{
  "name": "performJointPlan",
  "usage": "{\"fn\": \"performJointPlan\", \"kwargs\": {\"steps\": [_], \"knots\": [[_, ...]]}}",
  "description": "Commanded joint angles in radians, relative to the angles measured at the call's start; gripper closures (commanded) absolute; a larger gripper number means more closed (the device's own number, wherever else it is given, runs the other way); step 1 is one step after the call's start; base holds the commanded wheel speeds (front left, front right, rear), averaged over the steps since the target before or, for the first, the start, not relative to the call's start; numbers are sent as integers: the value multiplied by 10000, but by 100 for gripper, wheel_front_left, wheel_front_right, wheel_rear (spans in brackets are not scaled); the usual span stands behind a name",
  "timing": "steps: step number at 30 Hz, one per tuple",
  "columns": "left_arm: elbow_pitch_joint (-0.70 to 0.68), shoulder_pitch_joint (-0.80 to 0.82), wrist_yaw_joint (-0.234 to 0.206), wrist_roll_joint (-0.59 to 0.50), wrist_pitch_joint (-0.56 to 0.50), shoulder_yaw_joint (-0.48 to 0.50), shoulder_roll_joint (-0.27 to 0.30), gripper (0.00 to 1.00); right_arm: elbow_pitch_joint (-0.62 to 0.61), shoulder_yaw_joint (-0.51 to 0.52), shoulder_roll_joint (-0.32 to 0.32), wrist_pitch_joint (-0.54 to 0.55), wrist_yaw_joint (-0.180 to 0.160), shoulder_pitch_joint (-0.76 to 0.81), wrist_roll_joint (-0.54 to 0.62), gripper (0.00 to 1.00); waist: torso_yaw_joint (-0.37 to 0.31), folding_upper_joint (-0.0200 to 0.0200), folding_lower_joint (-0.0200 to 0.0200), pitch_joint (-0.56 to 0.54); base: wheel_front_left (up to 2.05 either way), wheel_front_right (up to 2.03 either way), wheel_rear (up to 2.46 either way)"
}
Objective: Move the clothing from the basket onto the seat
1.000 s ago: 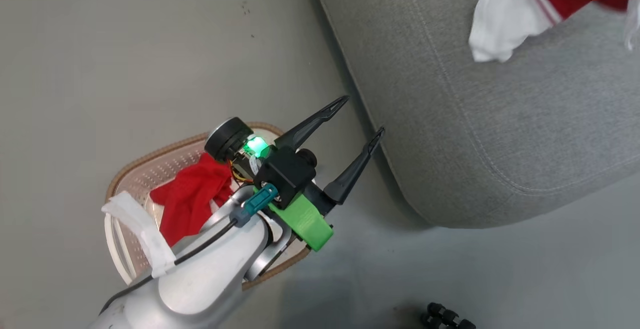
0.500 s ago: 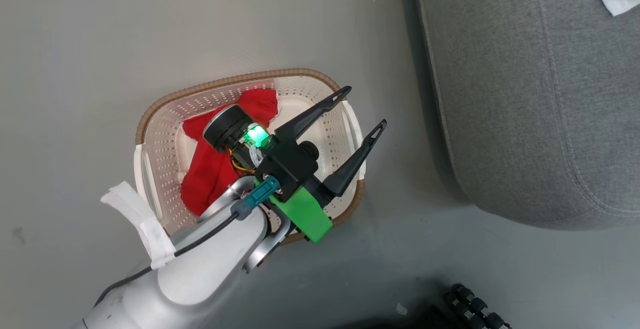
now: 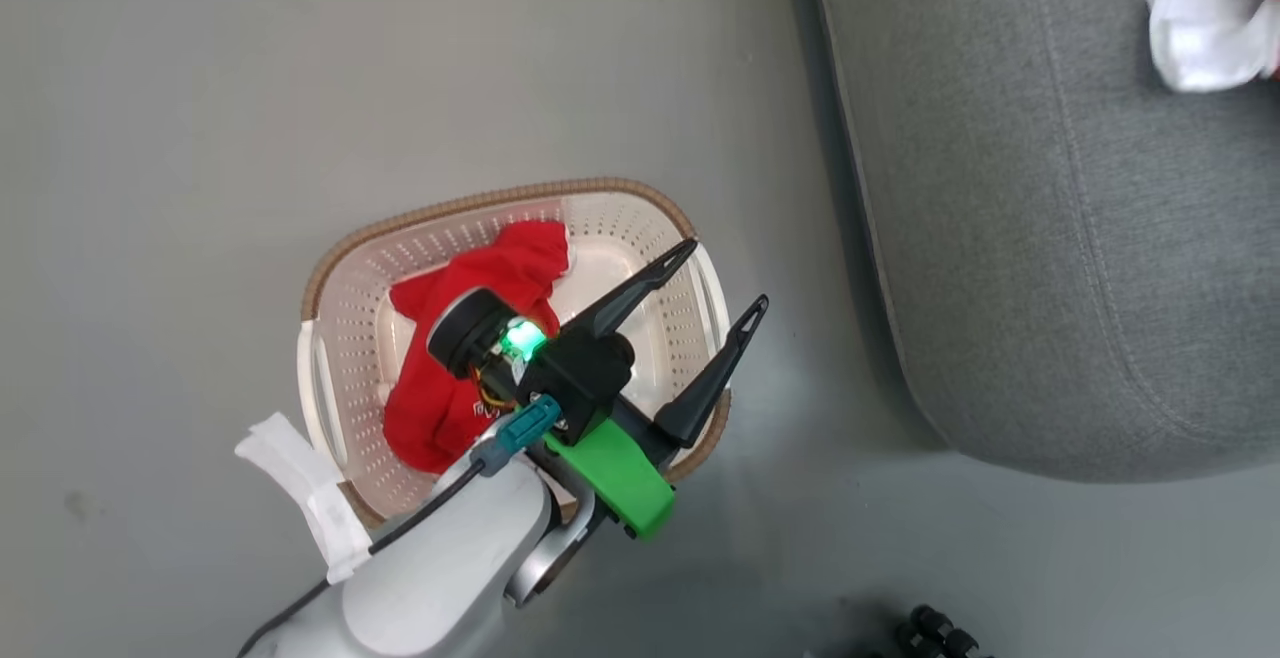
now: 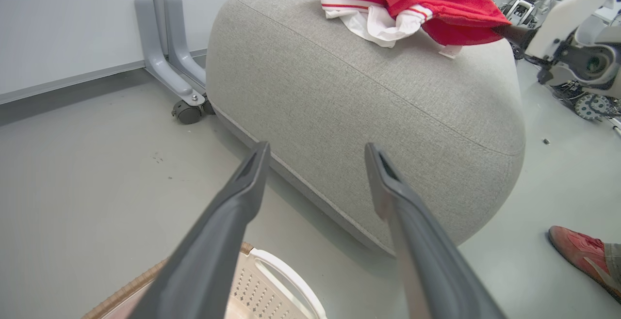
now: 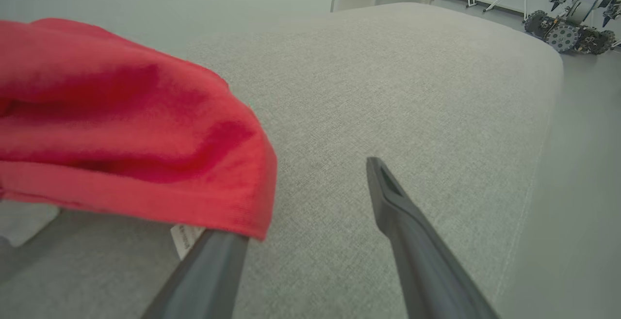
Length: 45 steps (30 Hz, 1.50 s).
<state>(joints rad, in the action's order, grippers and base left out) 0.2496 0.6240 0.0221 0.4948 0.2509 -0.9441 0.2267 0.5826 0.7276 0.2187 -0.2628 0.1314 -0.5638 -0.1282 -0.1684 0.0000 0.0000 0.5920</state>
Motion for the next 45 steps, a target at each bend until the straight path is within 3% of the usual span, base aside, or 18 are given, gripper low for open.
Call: {"fn": "performJointPlan", "kwargs": {"steps": [1, 7, 14, 18, 22, 27, 33, 45], "knots": [[67, -282, -48, 111, 76, 73, -96, 0, -295, -21, -249, -29, -12, 565, 21, 0, 183, 0, 0, -910, 0, 0, 0], [303, -1181, -288, 348, 149, 659, -348, 0, -1460, -644, -1148, -29, -14, 2661, -157, 0, 648, 0, 0, -2197, 0, 0, 0], [213, -2592, -411, 275, 148, 1513, -580, 0, -1365, -1607, -1644, -30, -14, 4340, -194, 0, 1336, 0, 0, -3686, 0, 0, 0], [192, -3495, -519, 143, 148, 2074, -752, 0, -963, -3459, -1663, -30, -14, 4967, -663, 0, 1772, 0, 0, -4525, 0, 0, 0], [156, -4318, -591, 110, 149, 2790, -922, 0, -1324, -5153, -1656, -30, -14, 5303, -611, 0, 2156, 0, 0, -5218, 0, 0, 0], [207, -5266, -1107, -576, 148, 3679, -747, 0, -1997, -6616, -1653, -30, -14, 5537, -665, 0, 2511, 0, 0, -6038, 0, 0, 0], [-299, -6384, -1366, -1039, 149, 5189, -794, 0, -3018, -7522, -1659, -30, -12, 5559, -921, 0, 2500, 0, 0, -6544, 0, 0, 0], [-2549, -8190, -827, -2485, 137, 7254, -1526, 0, -5223, -8105, -1663, -29, -12, 6481, -341, 0, 2000, 0, 0, -7118, 0, 0, 0]]}}
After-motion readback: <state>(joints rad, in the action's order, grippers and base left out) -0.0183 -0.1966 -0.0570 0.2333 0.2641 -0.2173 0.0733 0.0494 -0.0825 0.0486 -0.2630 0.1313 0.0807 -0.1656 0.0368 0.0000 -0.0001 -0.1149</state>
